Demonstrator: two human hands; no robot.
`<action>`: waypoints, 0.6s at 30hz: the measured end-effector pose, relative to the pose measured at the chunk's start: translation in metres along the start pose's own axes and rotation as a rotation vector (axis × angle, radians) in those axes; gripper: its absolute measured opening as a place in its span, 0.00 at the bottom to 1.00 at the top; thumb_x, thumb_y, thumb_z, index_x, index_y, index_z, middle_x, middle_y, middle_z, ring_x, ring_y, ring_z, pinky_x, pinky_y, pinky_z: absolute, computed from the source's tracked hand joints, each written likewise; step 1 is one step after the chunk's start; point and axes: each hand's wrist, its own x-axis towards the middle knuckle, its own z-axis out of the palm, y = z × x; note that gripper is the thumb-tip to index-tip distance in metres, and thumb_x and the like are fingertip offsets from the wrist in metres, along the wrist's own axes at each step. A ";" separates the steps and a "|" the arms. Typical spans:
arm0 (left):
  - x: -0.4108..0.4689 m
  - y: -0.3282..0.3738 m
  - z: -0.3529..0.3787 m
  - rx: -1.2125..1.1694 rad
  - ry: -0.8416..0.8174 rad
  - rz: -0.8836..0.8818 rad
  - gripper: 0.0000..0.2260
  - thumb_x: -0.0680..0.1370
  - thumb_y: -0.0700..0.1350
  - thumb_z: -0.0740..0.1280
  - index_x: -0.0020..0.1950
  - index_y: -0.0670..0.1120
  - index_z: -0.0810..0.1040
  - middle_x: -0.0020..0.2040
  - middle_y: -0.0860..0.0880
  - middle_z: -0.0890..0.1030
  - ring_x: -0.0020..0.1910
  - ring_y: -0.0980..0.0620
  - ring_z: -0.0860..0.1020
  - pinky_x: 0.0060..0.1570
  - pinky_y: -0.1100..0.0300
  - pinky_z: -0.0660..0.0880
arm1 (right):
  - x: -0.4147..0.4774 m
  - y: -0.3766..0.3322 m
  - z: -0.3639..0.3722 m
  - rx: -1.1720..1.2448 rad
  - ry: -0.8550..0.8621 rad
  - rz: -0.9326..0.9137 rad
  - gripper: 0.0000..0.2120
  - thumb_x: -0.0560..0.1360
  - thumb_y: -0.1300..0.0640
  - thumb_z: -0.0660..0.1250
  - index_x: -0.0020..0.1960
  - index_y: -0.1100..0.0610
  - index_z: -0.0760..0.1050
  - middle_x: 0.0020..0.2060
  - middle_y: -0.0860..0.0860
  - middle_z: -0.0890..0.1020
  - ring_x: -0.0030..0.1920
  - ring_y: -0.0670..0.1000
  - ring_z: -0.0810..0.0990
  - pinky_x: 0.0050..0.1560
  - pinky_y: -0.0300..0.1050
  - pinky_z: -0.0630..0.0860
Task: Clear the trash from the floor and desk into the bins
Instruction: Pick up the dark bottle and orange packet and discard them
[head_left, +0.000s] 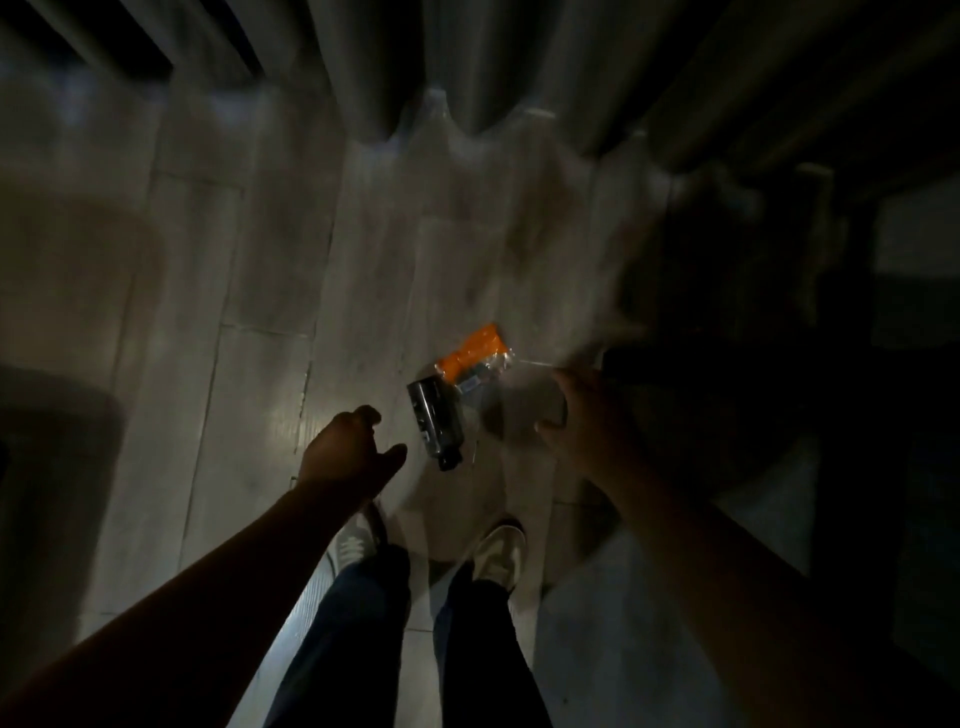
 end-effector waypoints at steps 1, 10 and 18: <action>0.018 -0.004 0.015 0.006 -0.010 0.002 0.25 0.74 0.52 0.69 0.68 0.45 0.69 0.60 0.45 0.77 0.55 0.49 0.77 0.50 0.60 0.71 | 0.015 0.006 0.018 -0.018 -0.006 0.002 0.33 0.72 0.50 0.71 0.73 0.53 0.62 0.71 0.54 0.66 0.71 0.54 0.64 0.69 0.46 0.65; 0.146 -0.043 0.132 -0.009 -0.045 -0.010 0.29 0.72 0.57 0.70 0.67 0.45 0.67 0.61 0.46 0.76 0.53 0.51 0.75 0.45 0.61 0.68 | 0.133 0.036 0.142 -0.114 -0.106 0.009 0.33 0.73 0.53 0.69 0.73 0.49 0.57 0.69 0.55 0.63 0.67 0.57 0.66 0.63 0.50 0.71; 0.221 -0.057 0.193 -0.177 0.018 -0.059 0.30 0.69 0.59 0.72 0.63 0.43 0.68 0.56 0.44 0.75 0.46 0.51 0.75 0.36 0.60 0.70 | 0.217 0.060 0.200 -0.204 -0.031 -0.074 0.36 0.72 0.51 0.71 0.74 0.52 0.58 0.73 0.58 0.58 0.71 0.61 0.61 0.67 0.52 0.67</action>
